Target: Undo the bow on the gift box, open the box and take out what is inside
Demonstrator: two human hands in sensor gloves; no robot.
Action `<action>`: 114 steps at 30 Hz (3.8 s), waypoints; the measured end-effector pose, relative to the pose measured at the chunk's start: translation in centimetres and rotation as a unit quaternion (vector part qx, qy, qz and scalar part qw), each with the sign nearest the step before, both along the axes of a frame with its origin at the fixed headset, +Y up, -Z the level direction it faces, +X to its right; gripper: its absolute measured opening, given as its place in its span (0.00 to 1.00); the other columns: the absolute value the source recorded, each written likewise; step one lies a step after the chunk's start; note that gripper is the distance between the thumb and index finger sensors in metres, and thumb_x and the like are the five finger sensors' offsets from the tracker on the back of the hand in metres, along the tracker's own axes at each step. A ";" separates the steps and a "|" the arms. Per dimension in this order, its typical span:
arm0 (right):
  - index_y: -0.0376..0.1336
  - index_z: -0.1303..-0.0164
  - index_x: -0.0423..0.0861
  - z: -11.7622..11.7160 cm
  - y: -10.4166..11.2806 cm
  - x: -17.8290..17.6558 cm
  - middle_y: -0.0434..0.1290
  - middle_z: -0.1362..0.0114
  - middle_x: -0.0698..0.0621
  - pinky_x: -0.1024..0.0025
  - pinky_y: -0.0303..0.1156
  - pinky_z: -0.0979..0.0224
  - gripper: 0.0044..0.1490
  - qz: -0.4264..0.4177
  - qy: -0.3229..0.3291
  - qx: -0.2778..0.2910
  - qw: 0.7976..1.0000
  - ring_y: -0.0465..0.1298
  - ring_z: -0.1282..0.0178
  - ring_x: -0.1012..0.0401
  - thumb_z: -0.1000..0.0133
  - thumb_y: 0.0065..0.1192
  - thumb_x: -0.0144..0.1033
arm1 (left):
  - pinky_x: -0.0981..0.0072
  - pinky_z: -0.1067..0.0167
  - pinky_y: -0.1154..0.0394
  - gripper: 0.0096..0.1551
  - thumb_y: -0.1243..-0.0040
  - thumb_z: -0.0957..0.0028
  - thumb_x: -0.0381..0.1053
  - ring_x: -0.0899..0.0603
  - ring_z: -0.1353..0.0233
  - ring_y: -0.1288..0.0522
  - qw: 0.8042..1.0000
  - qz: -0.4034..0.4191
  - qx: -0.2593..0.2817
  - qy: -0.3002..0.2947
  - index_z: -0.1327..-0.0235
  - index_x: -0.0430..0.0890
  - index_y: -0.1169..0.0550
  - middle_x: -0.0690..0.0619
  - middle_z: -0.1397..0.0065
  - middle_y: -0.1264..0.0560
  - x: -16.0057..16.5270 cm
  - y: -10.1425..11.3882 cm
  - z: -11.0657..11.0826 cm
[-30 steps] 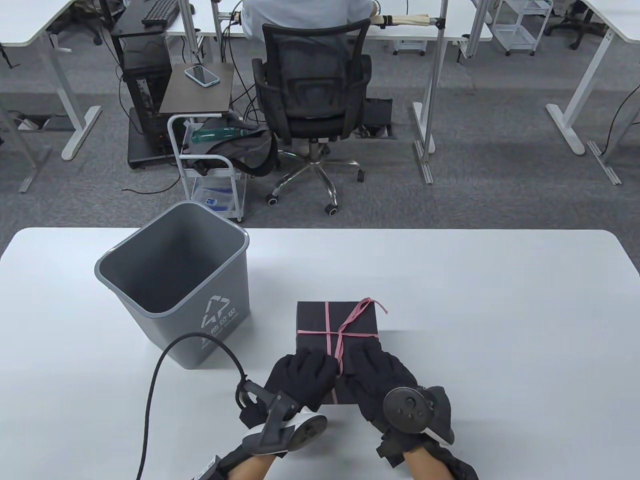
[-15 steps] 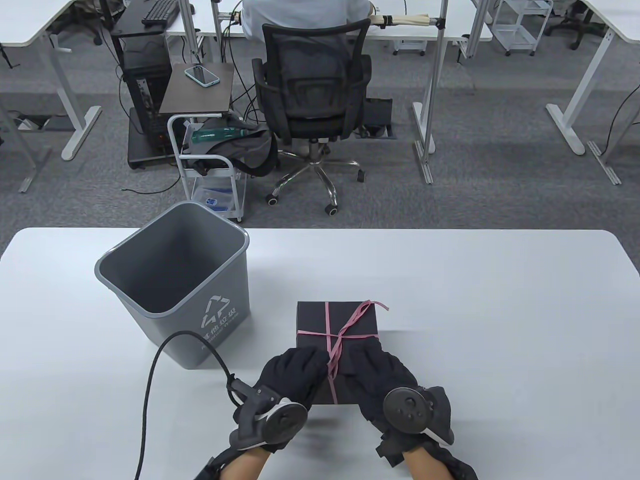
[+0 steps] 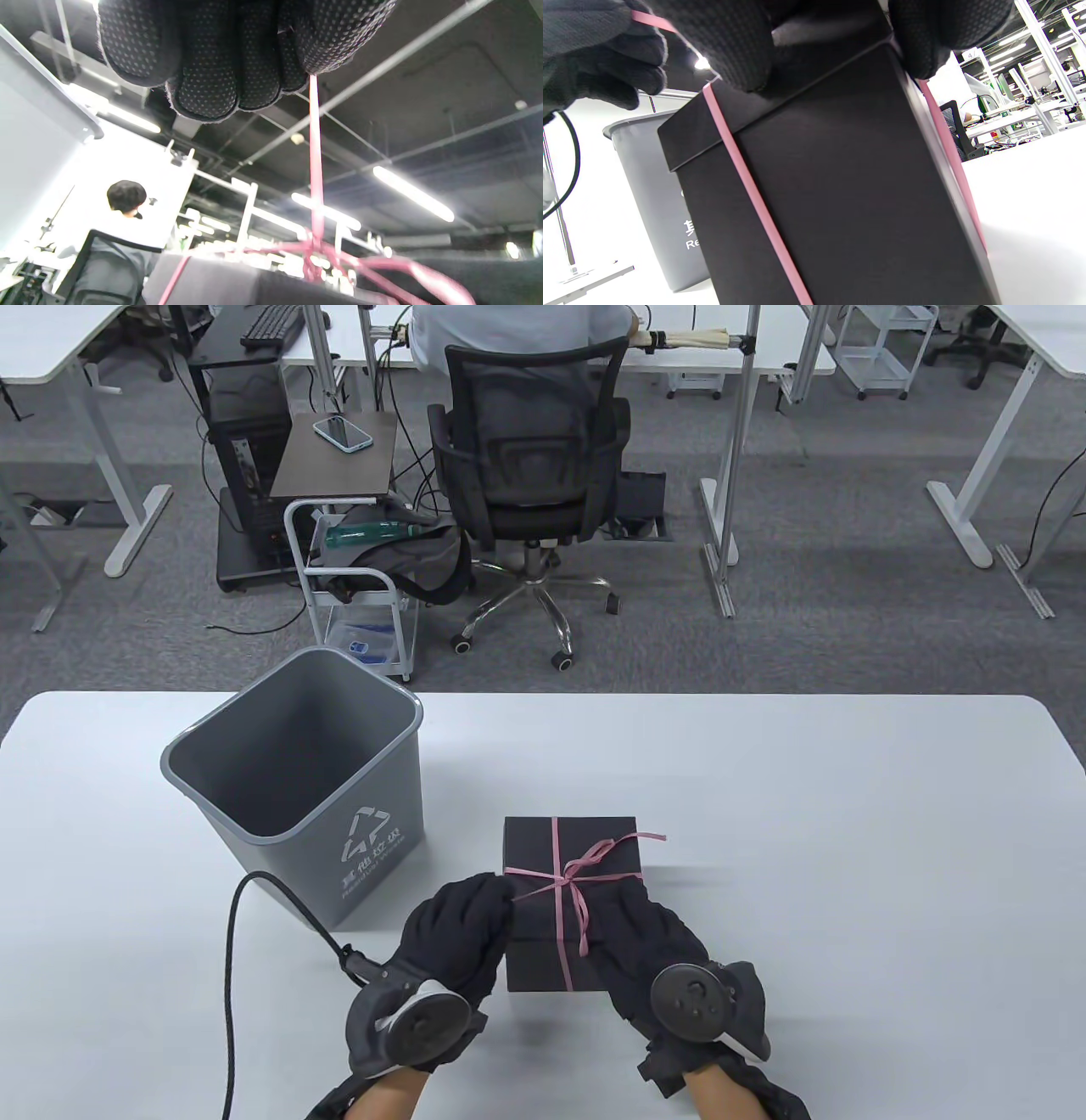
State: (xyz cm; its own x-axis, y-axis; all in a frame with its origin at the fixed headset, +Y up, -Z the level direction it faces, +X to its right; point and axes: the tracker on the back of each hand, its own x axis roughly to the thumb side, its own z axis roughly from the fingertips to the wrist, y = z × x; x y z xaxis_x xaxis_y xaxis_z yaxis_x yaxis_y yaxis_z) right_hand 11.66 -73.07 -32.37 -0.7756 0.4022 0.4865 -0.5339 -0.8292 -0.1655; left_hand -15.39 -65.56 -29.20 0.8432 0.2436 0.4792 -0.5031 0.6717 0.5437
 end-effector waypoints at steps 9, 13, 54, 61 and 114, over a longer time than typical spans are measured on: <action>0.56 0.14 0.48 0.0 0.0 0.0 0.53 0.14 0.42 0.41 0.64 0.28 0.41 0.000 -0.001 0.001 1.000 0.68 0.29 0.35 0.36 0.63 0.50 | 0.54 0.43 0.19 0.20 0.41 0.34 0.53 0.41 0.40 0.16 0.992 0.117 0.038 0.029 0.32 0.49 0.24 0.47 0.34 0.19 -4.5 1.6 0.7; 0.56 0.14 0.48 0.0 -0.1 0.0 0.53 0.14 0.42 0.41 0.64 0.28 0.41 -0.002 0.000 0.000 1.000 0.68 0.29 0.35 0.36 0.63 0.50 | 0.54 0.43 0.19 0.20 0.41 0.34 0.52 0.40 0.40 0.17 0.986 0.147 0.057 0.061 0.32 0.48 0.24 0.46 0.34 0.19 -6.7 2.4 0.9; 0.56 0.13 0.47 -0.3 -0.2 0.1 0.53 0.14 0.42 0.41 0.64 0.28 0.41 -0.002 0.005 -0.009 1.000 0.68 0.29 0.35 0.36 0.63 0.49 | 0.43 0.26 0.29 0.31 0.43 0.33 0.55 0.36 0.21 0.28 0.944 -0.222 -0.241 0.039 0.17 0.54 0.33 0.44 0.15 0.31 8.3 1.5 -6.9; 0.56 0.13 0.47 -0.3 -0.3 0.2 0.52 0.13 0.42 0.41 0.64 0.28 0.41 -0.004 0.004 -0.011 1.000 0.68 0.29 0.35 0.36 0.63 0.49 | 0.41 0.28 0.30 0.33 0.36 0.37 0.57 0.33 0.22 0.30 0.915 -0.173 -0.361 0.049 0.19 0.49 0.28 0.41 0.15 0.32 9.4 1.0 -9.9; 0.55 0.13 0.48 -0.4 -0.4 0.2 0.52 0.13 0.42 0.42 0.64 0.28 0.41 0.002 0.004 -0.008 1.000 0.68 0.29 0.35 0.35 0.62 0.50 | 0.41 0.30 0.27 0.37 0.30 0.40 0.56 0.35 0.24 0.26 0.925 -0.201 -0.277 0.167 0.18 0.50 0.31 0.42 0.16 0.31 -3.1 -0.7 -4.2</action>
